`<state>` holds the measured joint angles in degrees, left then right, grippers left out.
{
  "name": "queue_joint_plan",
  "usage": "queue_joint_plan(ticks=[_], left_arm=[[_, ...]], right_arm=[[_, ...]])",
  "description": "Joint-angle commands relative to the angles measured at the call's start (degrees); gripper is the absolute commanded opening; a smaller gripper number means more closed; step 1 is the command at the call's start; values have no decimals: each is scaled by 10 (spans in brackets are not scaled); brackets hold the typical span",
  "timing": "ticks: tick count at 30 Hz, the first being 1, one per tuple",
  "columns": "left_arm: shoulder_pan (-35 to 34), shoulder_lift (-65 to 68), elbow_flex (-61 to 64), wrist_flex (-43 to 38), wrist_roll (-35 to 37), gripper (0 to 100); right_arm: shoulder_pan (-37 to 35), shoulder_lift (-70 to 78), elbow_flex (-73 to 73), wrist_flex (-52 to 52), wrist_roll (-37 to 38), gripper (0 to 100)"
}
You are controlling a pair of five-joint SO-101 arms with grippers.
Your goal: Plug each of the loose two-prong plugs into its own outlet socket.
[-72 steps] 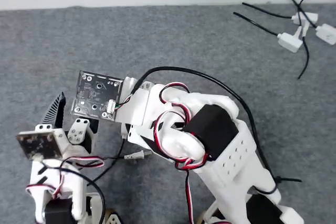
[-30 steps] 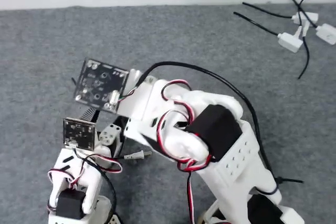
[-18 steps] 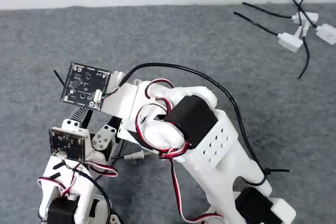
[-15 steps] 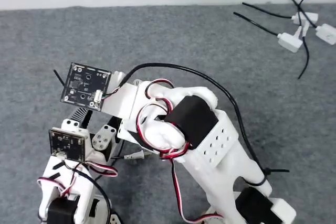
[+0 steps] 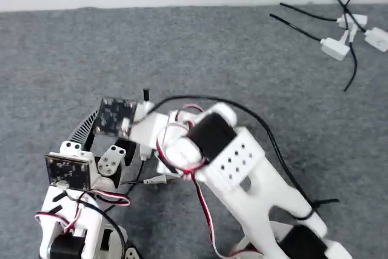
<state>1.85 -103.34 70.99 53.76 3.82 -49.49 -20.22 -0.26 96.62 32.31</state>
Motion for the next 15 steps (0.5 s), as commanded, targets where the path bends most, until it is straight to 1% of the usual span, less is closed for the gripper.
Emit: queue_joint_plan(ticks=[1, 7, 15], left_arm=[[-4, -9, -12, -10, 0, 236], [-5, -9, 19, -10, 0, 236], [1, -9, 73, -13, 0, 236]], right_arm=[[9, -58, 39, -37, 6, 9], [9, -90, 70, -61, 3, 9], [8, -82, -11, -60, 2, 9]])
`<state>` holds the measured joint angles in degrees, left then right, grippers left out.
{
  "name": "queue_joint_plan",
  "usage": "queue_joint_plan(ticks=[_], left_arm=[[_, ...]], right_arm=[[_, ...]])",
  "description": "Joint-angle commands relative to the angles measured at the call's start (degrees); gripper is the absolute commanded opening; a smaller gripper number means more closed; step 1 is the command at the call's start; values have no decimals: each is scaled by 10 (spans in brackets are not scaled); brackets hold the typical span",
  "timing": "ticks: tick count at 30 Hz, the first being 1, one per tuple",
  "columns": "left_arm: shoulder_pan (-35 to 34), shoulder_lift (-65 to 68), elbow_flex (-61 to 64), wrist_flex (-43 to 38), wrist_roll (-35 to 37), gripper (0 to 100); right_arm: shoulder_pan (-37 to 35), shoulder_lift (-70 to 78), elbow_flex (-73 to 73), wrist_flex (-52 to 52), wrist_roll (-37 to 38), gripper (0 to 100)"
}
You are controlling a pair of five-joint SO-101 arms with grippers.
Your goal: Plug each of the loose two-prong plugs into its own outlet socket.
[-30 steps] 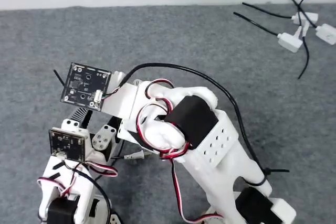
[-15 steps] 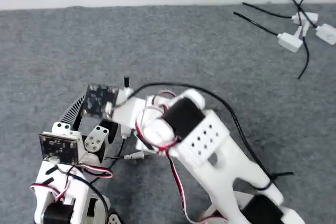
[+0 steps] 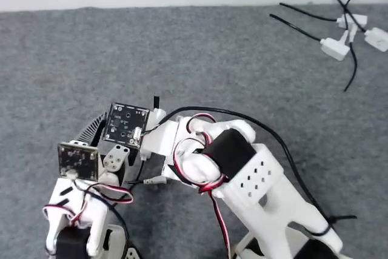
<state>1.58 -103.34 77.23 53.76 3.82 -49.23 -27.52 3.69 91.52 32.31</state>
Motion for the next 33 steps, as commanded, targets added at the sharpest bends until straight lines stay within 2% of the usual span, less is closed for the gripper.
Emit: queue_joint_plan(ticks=[1, 8, 14, 21, 30, 33], left_arm=[[11, -9, 15, -13, -1, 236], [58, -9, 34, -13, -4, 236], [91, -9, 50, -13, -34, 236], [91, -9, 50, -13, -34, 236], [86, -9, 47, -13, -34, 236], [66, -9, 46, -14, -33, 236]], right_arm=[[6, -7, -63, -11, 2, 9], [5, 41, -146, -13, 1, 9], [0, 83, -227, -12, -16, 9], [-29, 135, -289, 8, -18, 9], [-50, 147, -289, 38, -18, 9], [-47, 147, -288, 60, -18, 9]])
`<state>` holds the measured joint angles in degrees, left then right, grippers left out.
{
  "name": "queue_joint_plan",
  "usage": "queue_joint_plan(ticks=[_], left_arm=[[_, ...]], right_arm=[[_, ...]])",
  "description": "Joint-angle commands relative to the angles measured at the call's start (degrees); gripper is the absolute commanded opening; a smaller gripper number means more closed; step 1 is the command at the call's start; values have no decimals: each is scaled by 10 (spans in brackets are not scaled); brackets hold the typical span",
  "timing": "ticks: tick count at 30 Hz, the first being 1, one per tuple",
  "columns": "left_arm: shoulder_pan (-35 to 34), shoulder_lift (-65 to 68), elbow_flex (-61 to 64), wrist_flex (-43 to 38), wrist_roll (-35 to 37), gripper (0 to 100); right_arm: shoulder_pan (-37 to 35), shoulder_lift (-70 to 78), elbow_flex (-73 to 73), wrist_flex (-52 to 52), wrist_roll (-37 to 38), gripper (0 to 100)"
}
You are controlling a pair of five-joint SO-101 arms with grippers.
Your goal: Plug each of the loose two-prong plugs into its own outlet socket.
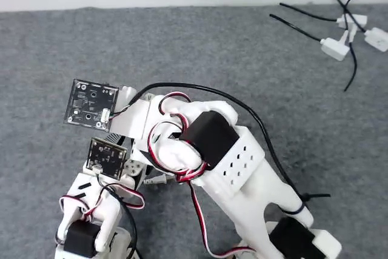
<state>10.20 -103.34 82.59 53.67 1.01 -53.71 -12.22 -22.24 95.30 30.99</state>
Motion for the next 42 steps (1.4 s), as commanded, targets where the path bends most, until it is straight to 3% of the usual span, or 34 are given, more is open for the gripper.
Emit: queue_joint_plan(ticks=[1, 42], left_arm=[[-27, -9, -7, -18, -4, 236], [-40, -9, -7, -22, -4, 236]], right_arm=[[-1, -6, -29, 28, -5, 9], [62, -7, 35, 71, -1, 10]])
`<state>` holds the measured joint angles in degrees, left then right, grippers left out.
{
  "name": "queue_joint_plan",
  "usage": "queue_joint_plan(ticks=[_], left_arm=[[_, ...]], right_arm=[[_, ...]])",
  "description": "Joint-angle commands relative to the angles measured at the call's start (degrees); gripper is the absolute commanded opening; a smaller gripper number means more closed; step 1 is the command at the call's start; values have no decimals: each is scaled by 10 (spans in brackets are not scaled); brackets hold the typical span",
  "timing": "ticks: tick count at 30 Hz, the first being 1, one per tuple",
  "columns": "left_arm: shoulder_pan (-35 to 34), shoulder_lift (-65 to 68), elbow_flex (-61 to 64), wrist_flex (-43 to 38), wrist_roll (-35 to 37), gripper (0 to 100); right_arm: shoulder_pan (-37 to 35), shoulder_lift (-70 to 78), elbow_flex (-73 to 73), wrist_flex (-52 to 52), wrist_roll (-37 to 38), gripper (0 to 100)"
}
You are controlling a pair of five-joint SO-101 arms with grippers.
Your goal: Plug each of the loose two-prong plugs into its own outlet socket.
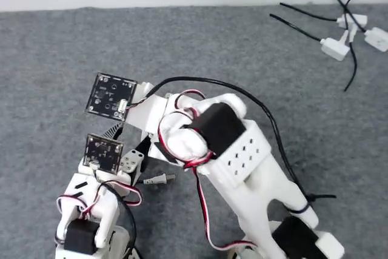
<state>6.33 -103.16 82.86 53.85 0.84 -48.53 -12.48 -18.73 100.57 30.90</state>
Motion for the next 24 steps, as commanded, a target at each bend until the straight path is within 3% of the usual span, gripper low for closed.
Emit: queue_joint_plan(ticks=[1, 12, 24], left_arm=[[-1, -11, -9, -24, -2, 236], [0, -11, -7, -24, -2, 236], [-1, -11, -6, -25, -2, 236]], right_arm=[[11, -4, 0, 17, 0, 10], [17, -18, -1, 20, 1, 10], [121, -122, -1, 24, 20, 9]])
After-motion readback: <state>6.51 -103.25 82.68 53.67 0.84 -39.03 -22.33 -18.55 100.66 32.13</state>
